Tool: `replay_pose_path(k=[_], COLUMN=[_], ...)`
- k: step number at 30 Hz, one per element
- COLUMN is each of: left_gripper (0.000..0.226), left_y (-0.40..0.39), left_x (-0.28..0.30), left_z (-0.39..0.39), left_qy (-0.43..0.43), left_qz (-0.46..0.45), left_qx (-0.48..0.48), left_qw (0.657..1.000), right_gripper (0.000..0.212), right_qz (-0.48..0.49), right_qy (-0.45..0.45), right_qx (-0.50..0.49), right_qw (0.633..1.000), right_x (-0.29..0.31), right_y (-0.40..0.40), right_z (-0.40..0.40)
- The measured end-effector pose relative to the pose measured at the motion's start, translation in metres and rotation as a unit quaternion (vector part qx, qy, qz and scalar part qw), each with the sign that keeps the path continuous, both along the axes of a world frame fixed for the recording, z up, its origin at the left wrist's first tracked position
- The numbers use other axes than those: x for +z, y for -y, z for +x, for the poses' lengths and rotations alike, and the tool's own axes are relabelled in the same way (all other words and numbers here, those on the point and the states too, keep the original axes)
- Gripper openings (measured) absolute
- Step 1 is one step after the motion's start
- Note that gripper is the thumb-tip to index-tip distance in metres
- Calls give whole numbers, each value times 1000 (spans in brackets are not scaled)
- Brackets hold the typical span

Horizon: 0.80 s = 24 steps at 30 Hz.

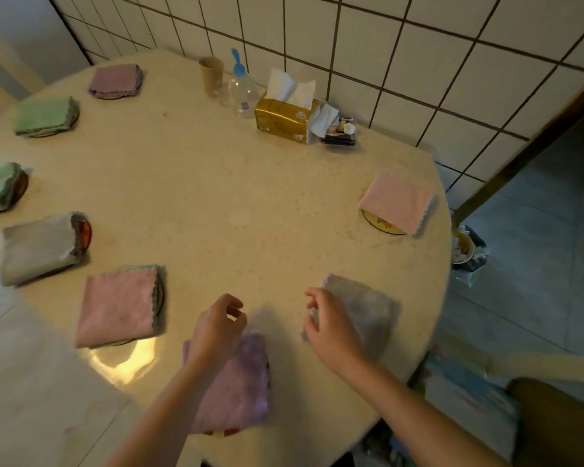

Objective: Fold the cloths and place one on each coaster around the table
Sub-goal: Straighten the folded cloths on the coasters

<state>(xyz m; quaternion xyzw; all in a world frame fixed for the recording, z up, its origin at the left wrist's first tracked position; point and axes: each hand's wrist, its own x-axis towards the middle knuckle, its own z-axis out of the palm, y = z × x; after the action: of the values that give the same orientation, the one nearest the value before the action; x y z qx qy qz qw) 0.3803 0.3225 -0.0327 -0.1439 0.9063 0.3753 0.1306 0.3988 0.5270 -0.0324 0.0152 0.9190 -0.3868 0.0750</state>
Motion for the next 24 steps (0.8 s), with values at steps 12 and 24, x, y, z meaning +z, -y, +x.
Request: replay_pose_path(k=[12,24], left_gripper=[28,40], left_y=[206,262], left_x=[-8,-18], left_z=[17,-6], left_qy=[-72,105], left_qz=[-60,70], left_qx=[93,238], left_qw=[991,963], right_gripper=[50,62], right_qz=[123,138], right_qy=[154,260], right_qx=[-170,-274], right_qw=[965,915], right_x=[-25,-26], right_y=[143,151], right_z=[53,48])
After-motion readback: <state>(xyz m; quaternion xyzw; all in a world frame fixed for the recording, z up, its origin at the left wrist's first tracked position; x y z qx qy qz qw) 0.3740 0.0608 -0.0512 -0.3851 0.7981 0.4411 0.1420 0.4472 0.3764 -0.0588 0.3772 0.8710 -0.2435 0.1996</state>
